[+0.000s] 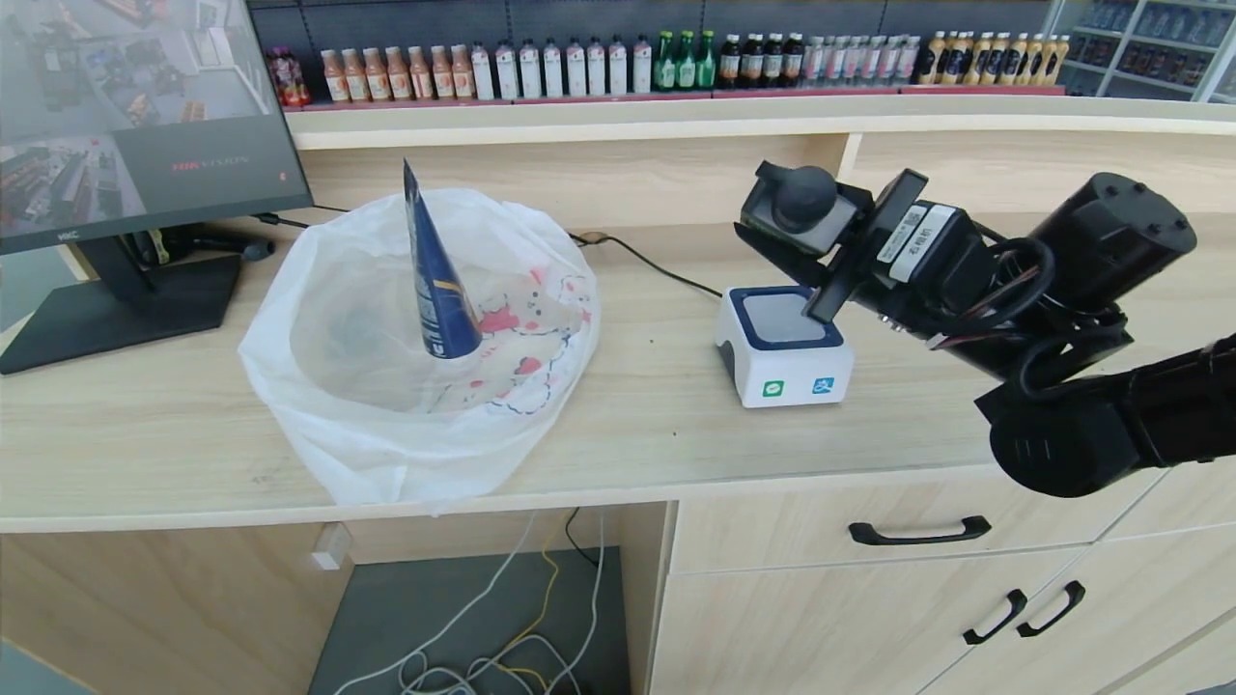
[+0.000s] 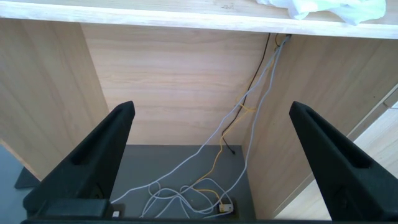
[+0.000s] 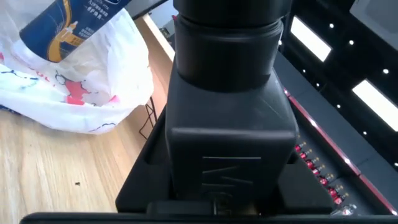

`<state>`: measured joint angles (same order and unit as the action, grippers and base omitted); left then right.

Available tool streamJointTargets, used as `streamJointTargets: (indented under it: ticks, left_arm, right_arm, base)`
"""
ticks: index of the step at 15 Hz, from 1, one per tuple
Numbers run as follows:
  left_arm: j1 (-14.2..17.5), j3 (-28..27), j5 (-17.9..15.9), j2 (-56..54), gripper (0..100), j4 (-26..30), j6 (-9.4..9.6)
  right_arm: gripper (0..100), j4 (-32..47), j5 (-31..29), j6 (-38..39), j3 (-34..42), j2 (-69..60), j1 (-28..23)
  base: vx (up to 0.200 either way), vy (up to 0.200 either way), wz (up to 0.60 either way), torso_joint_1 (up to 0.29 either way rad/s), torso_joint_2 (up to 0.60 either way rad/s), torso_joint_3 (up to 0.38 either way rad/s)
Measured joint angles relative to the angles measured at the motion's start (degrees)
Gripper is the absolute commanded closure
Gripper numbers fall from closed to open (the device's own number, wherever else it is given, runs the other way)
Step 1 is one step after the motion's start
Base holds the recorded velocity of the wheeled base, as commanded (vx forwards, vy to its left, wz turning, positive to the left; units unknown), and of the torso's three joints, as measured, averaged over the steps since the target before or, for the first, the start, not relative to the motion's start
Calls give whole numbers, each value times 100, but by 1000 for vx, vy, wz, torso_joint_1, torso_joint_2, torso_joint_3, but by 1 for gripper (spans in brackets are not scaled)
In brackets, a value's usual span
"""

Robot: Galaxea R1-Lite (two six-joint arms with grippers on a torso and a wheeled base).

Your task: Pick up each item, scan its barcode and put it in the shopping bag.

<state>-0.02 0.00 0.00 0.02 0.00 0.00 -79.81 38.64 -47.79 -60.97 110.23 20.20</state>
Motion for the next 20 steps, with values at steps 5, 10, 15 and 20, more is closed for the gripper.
streamJointTargets:
  ticks: [5, 10, 15, 20]
  left_arm:
    - [-2, 0, 0, 0, 0, 0, 0]
    - [0, 0, 0, 0, 0, 0, 0]
    - [-2, 0, 0, 0, 0, 0, 2]
    - [-2, 0, 0, 0, 0, 0, 0]
  right_arm:
    - [100, -315, 115, 0, 212, 190, -96]
    - [100, -484, 284, 35, 341, 366, -265]
    - [100, -561, 304, 145, 512, 369, -468]
    - [100, -564, 277, 101, 557, 388, -469]
  base:
    - [0, 0, 0, 0, 0, 0]
    - [0, 0, 0, 0, 0, 0]
    - [0, 0, 0, 0, 0, 0]
    - [0, 0, 0, 0, 0, 0]
